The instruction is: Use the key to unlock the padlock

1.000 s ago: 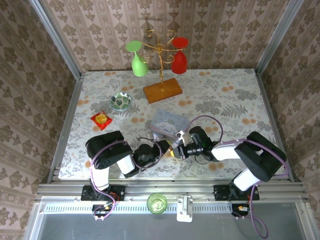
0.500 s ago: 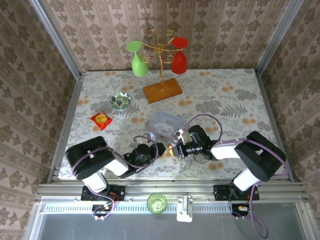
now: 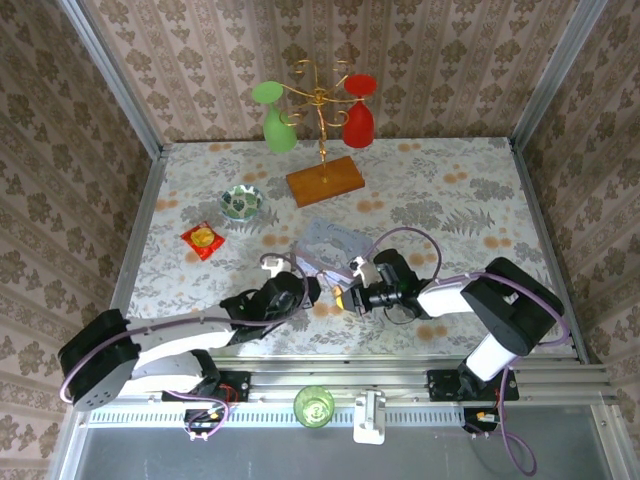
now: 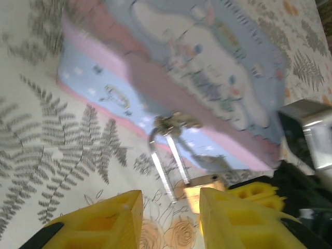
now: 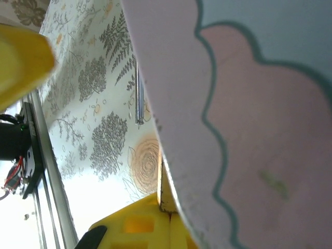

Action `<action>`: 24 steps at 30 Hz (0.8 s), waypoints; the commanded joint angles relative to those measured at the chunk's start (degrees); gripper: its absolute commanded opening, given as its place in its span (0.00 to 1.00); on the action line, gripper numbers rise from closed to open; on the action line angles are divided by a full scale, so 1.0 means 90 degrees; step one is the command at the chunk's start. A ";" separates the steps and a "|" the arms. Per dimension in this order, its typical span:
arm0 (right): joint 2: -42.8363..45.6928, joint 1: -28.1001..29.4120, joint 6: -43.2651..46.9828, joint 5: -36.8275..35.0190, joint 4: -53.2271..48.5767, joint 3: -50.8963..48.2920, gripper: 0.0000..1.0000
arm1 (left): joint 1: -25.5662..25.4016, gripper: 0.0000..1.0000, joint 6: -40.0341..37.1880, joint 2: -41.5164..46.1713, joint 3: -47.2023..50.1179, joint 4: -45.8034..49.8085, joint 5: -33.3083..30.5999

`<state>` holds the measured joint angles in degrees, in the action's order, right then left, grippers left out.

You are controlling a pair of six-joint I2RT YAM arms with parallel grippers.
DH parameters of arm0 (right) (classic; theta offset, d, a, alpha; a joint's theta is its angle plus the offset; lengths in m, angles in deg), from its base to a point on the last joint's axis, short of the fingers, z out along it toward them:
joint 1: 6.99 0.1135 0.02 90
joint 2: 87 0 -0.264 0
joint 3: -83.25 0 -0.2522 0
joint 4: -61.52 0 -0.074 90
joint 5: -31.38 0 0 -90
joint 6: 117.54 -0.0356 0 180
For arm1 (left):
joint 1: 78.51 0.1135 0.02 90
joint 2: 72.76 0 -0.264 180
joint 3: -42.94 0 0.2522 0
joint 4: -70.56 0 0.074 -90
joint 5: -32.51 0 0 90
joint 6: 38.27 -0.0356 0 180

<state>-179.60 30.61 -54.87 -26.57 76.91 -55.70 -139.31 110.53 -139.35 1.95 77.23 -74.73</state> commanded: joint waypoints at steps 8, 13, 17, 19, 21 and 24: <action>0.0681 0.0097 -0.0685 -0.1433 -0.2041 0.0209 0.29 | -0.0248 0.25 -0.1353 -0.1977 -0.1435 0.1047 0.0016; 0.1300 0.0060 -0.0617 -0.1960 -0.2802 0.0426 0.32 | -0.0415 0.28 -0.1415 -0.2368 -0.1823 0.1520 -0.0424; 0.1826 0.0041 -0.0539 -0.2348 -0.2981 0.0450 0.33 | -0.0477 0.31 -0.1575 -0.2743 -0.2104 0.1696 -0.0516; 0.2011 0.0031 -0.0516 -0.2515 -0.3107 0.0491 0.33 | -0.0502 0.32 -0.1565 -0.2962 -0.2229 0.1697 -0.0389; 0.2233 0.0031 -0.0489 -0.2723 -0.3321 0.0542 0.33 | -0.0668 0.32 -0.1519 -0.3038 -0.2398 0.1991 -0.0654; 0.2558 0.0022 -0.0506 -0.3150 -0.3506 0.0562 0.35 | -0.0802 0.34 -0.1523 -0.3216 -0.2804 0.2786 -0.1056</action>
<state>-159.16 31.14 -60.35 -48.93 49.48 -51.90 -145.19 98.03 -167.08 -19.97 94.11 -79.88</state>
